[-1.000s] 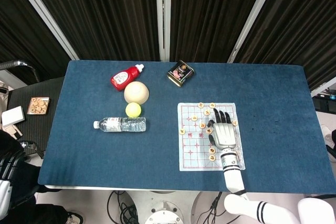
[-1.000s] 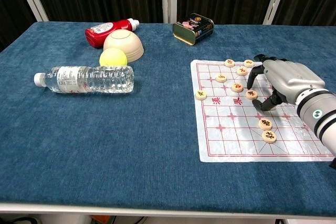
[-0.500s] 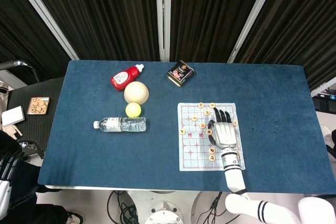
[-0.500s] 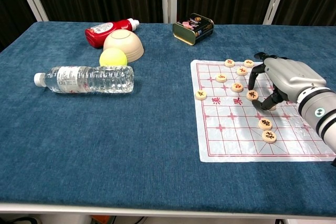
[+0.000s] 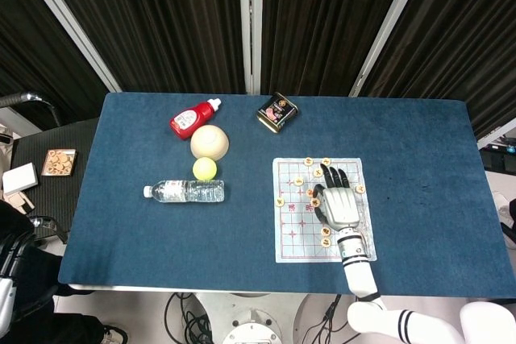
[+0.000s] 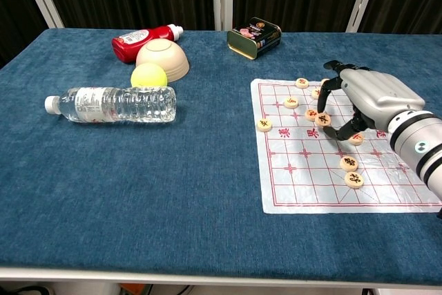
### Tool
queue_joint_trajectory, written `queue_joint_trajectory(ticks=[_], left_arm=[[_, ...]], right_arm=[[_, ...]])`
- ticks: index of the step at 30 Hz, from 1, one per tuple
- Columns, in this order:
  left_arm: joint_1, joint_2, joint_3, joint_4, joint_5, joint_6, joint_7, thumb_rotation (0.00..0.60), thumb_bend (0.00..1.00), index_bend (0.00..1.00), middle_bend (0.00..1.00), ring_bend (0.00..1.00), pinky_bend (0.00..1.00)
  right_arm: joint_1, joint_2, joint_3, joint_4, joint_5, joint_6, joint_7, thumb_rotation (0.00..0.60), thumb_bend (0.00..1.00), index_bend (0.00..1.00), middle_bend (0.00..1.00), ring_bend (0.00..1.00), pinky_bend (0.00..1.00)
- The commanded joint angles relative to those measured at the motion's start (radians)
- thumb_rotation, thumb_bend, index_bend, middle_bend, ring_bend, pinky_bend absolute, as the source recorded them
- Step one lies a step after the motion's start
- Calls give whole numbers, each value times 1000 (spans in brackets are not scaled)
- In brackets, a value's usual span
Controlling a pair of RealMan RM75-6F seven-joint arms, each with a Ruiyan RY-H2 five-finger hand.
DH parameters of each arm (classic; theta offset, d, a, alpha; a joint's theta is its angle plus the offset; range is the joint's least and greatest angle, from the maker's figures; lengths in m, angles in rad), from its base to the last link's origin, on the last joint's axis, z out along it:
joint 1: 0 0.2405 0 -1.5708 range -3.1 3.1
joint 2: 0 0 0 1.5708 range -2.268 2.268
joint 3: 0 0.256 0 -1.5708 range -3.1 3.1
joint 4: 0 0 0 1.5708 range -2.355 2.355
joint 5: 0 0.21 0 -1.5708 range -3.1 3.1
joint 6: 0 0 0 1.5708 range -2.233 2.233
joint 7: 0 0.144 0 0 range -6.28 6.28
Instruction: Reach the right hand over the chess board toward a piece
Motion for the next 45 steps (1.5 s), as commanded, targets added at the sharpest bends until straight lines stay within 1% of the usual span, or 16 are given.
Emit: queue_joint_trajectory(ticks=[1,10,18,27,34,36,38,40,41,42,44,45], left_arm=[[1,0,0,1,-1,0,-1,600,123,85,80,0,0],[4,0,0,7,-5,1,-9,600,123,85,80,0,0],[3,1,-2,13,-11,-5,-14,600,123,85,80,0,0],[2,1,-4,14,-10,-4,-18,600,123,85,80,0,0],[4,0,-3,15,-9,-1,-20,600,123,85,80,0,0],[4,4,-2,9,-6,1,-23,600,123,85,80,0,0],[5,9,-1,3,-2,5,-19,600,123,85,80,0,0],[6,12,0,-1,-1,6,-10,600,122,85,80,0,0],[7,12,0,-3,-1,6,-6,600,122,85,80,0,0],[7,13,0,-7,-1,5,0,600,123,85,80,0,0],[7,14,1,-14,0,4,10,600,123,85,80,0,0],[7,14,2,-19,2,3,15,600,123,85,80,0,0]], right_arm=[[3,-6,-2,5,-1,1,-6,600,234,534,4,0,0],[10,-23,-4,33,3,-3,-12,600,234,518,2,0,0],[17,-34,-7,45,12,-18,-21,600,235,457,0,0,0],[18,-33,-10,53,7,-21,-16,600,235,349,0,0,0],[13,-22,-14,44,-27,-13,33,600,235,335,0,0,0],[5,-3,-17,18,-48,2,49,600,235,334,0,0,0],[-14,39,-33,-28,-92,40,67,600,235,333,0,0,0],[-50,106,-56,-93,-144,91,98,600,235,314,0,0,0],[-69,141,-69,-124,-171,118,114,600,235,290,0,0,0],[-98,191,-91,-159,-216,163,140,600,234,245,0,0,0],[-144,272,-133,-193,-296,237,175,600,233,147,0,0,0],[-168,314,-156,-200,-338,276,192,600,232,81,0,0,0]])
